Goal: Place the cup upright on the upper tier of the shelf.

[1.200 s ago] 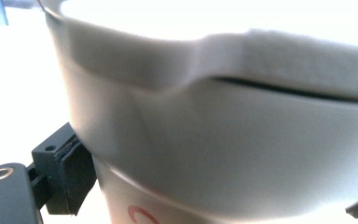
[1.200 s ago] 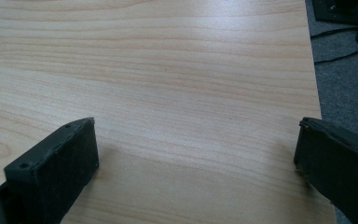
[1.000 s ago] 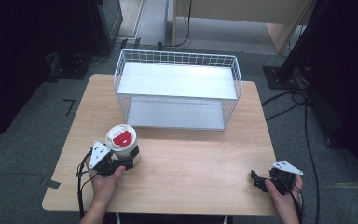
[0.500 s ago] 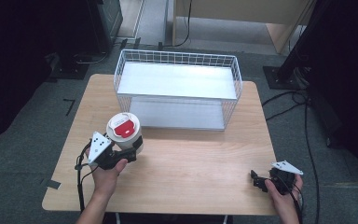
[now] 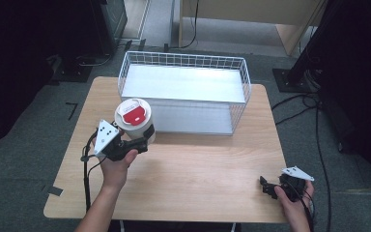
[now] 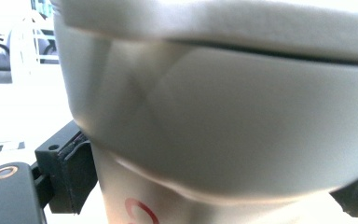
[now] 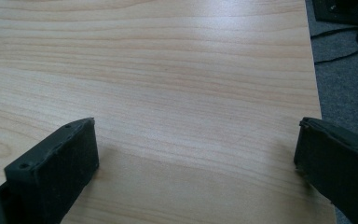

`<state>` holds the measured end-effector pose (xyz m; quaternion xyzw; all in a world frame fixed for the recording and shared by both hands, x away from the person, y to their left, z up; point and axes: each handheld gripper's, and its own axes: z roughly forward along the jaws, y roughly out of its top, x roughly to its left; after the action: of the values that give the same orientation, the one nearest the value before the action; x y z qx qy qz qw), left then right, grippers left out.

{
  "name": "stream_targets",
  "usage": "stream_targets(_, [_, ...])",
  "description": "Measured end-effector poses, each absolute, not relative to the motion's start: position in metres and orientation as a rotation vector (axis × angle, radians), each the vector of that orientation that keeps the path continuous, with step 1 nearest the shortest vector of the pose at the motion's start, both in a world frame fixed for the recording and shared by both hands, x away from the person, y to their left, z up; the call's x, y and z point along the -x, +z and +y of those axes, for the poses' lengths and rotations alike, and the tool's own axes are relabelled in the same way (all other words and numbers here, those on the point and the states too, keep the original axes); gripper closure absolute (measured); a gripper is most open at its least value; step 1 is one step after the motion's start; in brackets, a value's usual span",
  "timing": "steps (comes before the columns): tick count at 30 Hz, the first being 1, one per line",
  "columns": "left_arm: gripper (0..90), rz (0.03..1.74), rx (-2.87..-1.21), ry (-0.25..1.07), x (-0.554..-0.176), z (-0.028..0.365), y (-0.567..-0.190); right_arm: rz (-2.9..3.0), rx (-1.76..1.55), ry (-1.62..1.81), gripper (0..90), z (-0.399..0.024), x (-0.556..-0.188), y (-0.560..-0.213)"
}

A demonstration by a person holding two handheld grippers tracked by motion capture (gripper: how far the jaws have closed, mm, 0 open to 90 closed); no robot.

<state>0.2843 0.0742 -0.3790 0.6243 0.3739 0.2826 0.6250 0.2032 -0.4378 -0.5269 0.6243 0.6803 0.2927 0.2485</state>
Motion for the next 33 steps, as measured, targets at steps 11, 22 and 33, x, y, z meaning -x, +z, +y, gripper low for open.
stream_targets(11, [7.8,0.841,-1.411,0.667,-0.306,0.063,-0.355,1.86,-1.693,0.801,0.0,-0.438,-0.203,-0.527])
stream_targets(22, [7.9,0.817,-1.418,0.682,-0.325,0.048,-0.337,1.866,-1.69,0.803,0.0,-0.437,-0.203,-0.527])
stream_targets(33, [8.0,0.807,-1.399,0.703,-0.353,0.039,-0.315,1.867,-1.693,0.815,0.0,-0.438,-0.203,-0.527])
